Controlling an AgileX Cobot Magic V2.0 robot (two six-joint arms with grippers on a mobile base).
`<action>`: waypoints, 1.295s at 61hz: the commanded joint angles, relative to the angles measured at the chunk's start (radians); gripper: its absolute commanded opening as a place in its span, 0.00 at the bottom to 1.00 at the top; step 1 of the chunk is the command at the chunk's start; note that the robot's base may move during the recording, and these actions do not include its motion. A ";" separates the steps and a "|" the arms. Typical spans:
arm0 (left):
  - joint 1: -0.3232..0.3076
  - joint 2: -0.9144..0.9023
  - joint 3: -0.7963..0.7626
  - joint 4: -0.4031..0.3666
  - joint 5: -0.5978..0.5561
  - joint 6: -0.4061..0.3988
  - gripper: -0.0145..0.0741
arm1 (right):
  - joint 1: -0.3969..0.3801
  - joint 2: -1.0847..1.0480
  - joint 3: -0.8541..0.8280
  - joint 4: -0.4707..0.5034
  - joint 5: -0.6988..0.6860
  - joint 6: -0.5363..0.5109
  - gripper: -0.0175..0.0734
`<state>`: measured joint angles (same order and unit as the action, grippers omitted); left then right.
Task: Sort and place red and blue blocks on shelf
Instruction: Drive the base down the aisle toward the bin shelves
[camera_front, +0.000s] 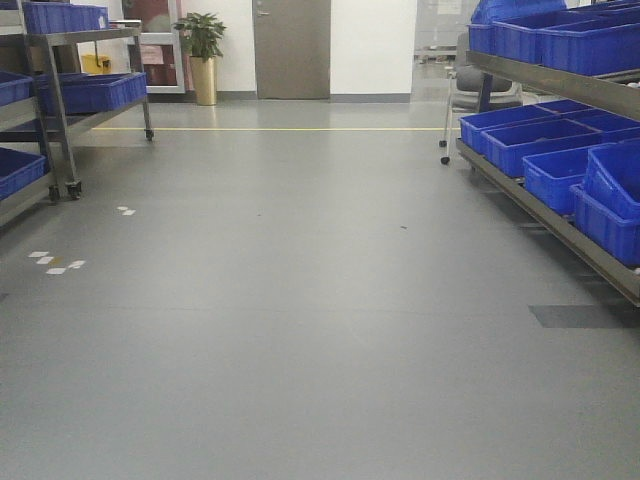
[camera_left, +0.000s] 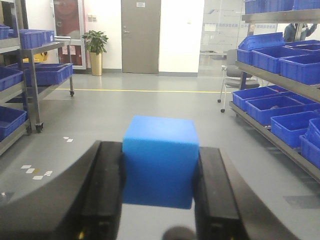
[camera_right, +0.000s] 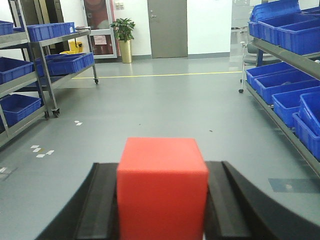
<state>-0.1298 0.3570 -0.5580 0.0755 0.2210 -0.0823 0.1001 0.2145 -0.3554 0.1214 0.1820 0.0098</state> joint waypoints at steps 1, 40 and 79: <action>0.002 0.006 -0.029 0.000 -0.090 -0.001 0.30 | -0.007 0.008 -0.028 -0.007 -0.087 -0.010 0.23; 0.002 0.006 -0.029 0.000 -0.090 -0.001 0.30 | -0.007 0.008 -0.028 -0.007 -0.087 -0.010 0.23; 0.002 0.006 -0.029 0.000 -0.090 -0.001 0.30 | -0.007 0.008 -0.028 -0.007 -0.087 -0.010 0.23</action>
<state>-0.1298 0.3570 -0.5580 0.0755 0.2210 -0.0823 0.1001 0.2145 -0.3554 0.1214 0.1820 0.0098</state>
